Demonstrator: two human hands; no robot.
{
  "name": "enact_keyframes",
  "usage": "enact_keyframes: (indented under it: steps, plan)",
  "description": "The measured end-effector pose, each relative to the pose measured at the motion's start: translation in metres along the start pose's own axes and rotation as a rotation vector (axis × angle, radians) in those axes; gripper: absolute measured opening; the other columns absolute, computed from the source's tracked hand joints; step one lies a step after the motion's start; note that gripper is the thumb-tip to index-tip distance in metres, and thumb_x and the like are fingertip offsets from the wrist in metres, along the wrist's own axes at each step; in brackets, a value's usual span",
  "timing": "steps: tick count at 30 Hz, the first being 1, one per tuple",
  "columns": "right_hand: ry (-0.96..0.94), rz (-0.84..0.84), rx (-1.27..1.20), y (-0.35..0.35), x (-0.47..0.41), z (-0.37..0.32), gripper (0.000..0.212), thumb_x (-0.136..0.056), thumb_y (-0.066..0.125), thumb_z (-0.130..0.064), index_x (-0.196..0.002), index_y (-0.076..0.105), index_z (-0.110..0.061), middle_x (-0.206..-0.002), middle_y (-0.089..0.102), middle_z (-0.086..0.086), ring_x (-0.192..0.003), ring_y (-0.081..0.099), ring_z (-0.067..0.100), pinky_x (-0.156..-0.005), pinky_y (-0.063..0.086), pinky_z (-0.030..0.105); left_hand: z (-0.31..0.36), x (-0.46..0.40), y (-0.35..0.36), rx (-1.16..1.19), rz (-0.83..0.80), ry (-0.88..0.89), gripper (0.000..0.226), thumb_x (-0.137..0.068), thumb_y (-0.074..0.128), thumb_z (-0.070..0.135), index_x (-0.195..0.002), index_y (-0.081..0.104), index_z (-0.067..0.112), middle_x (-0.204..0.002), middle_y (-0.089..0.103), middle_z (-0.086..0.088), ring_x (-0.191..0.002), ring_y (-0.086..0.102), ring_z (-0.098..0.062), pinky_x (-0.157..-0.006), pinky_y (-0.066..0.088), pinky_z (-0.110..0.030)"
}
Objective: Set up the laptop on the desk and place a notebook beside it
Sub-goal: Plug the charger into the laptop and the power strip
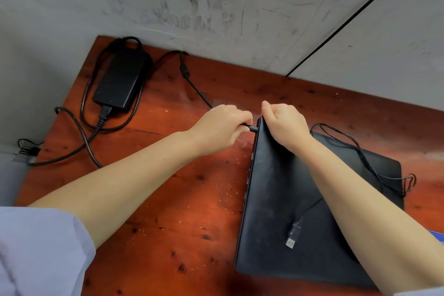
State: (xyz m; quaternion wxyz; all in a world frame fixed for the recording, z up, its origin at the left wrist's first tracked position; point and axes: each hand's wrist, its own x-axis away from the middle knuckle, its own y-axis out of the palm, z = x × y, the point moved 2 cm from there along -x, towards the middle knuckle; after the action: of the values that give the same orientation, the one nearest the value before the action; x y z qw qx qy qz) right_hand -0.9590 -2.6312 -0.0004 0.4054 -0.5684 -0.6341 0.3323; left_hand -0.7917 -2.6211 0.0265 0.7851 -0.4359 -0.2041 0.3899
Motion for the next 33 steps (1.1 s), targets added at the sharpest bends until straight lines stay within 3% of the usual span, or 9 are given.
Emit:
enact_keyframes:
  steps: [5,9,12,15,18,23,28,30,33]
  plan:
    - [0.026,-0.045,0.028,0.012,-0.004,0.002,0.054,-0.096,0.027,-0.04,-0.049,0.032,-0.015,-0.05,0.043,-0.002,-0.057,0.043,0.025,-0.053,0.028,0.034,-0.012,-0.005,0.012,-0.039,-0.128,-0.036,0.017,-0.092,0.05,0.022,-0.102,0.059,0.012,-0.092,0.066,-0.01,-0.09,0.055,-0.028,-0.077,0.039,-0.035]
    - [0.017,-0.136,0.085,0.035,-0.005,0.003,0.054,-0.097,0.025,-0.044,-0.055,0.043,-0.016,-0.066,0.053,0.0,-0.068,0.044,0.024,-0.063,0.031,0.033,-0.024,0.0,0.027,-0.123,-0.237,-0.089,0.017,-0.092,0.05,0.026,-0.102,0.057,0.013,-0.098,0.064,-0.013,-0.094,0.056,-0.033,-0.081,0.043,-0.04]
    - [-0.035,-0.141,0.086,0.046,-0.002,0.008,0.054,-0.097,0.029,-0.044,-0.05,0.035,-0.018,-0.053,0.046,-0.005,-0.062,0.044,0.024,-0.056,0.027,0.033,-0.031,0.005,0.038,-0.156,-0.245,-0.115,0.017,-0.092,0.051,0.026,-0.101,0.055,0.012,-0.098,0.061,-0.015,-0.091,0.057,-0.037,-0.08,0.045,-0.042]
    - [-0.076,-0.118,0.027,0.049,0.0,0.014,0.048,-0.097,0.037,-0.037,-0.054,0.042,-0.017,-0.054,0.045,-0.002,-0.062,0.046,0.025,-0.054,0.027,0.033,-0.033,0.005,0.05,-0.191,-0.232,-0.082,0.016,-0.093,0.049,0.023,-0.101,0.053,0.01,-0.101,0.06,-0.013,-0.098,0.053,-0.033,-0.082,0.042,-0.042]
    - [-0.118,-0.107,-0.068,0.045,-0.001,0.021,0.039,-0.095,0.047,-0.027,-0.066,0.057,-0.002,-0.066,0.055,0.011,-0.07,0.051,0.028,-0.062,0.036,0.037,-0.035,0.007,0.059,-0.222,-0.199,-0.055,0.016,-0.094,0.047,0.02,-0.102,0.053,0.008,-0.108,0.056,-0.012,-0.104,0.048,-0.03,-0.081,0.042,-0.042]
    - [-0.109,-0.124,-0.079,0.041,0.004,0.022,0.028,-0.093,0.051,-0.023,-0.083,0.068,-0.003,-0.082,0.064,0.013,-0.081,0.056,0.027,-0.074,0.043,0.036,-0.033,0.007,0.064,-0.272,-0.177,-0.114,0.016,-0.093,0.048,0.02,-0.103,0.053,0.009,-0.112,0.05,-0.012,-0.104,0.047,-0.03,-0.078,0.039,-0.041]
    - [-0.056,-0.244,0.068,0.034,0.011,0.011,0.025,-0.093,0.045,-0.017,-0.106,0.064,-0.007,-0.108,0.061,0.018,-0.104,0.055,0.034,-0.088,0.045,0.041,-0.021,0.016,0.056,-0.302,-0.199,-0.248,0.029,-0.092,0.049,0.024,-0.118,0.05,0.012,-0.12,0.05,-0.012,-0.113,0.045,-0.031,-0.089,0.039,-0.042]
    - [-0.059,-0.28,0.084,0.03,0.019,0.001,0.033,-0.091,0.046,-0.016,-0.122,0.055,-0.013,-0.121,0.054,0.017,-0.113,0.051,0.035,-0.095,0.044,0.043,-0.014,0.032,0.047,-0.271,-0.111,-0.256,0.038,-0.091,0.051,0.026,-0.127,0.048,0.014,-0.123,0.05,-0.01,-0.115,0.045,-0.03,-0.094,0.037,-0.041]
    - [-0.152,-0.206,0.133,0.027,0.03,-0.018,0.039,-0.091,0.046,-0.019,-0.129,0.048,-0.015,-0.126,0.052,0.014,-0.117,0.048,0.034,-0.095,0.043,0.044,-0.004,0.074,0.029,-0.221,0.045,-0.298,0.038,-0.091,0.049,0.026,-0.127,0.05,0.015,-0.12,0.054,-0.008,-0.112,0.049,-0.027,-0.094,0.039,-0.039]
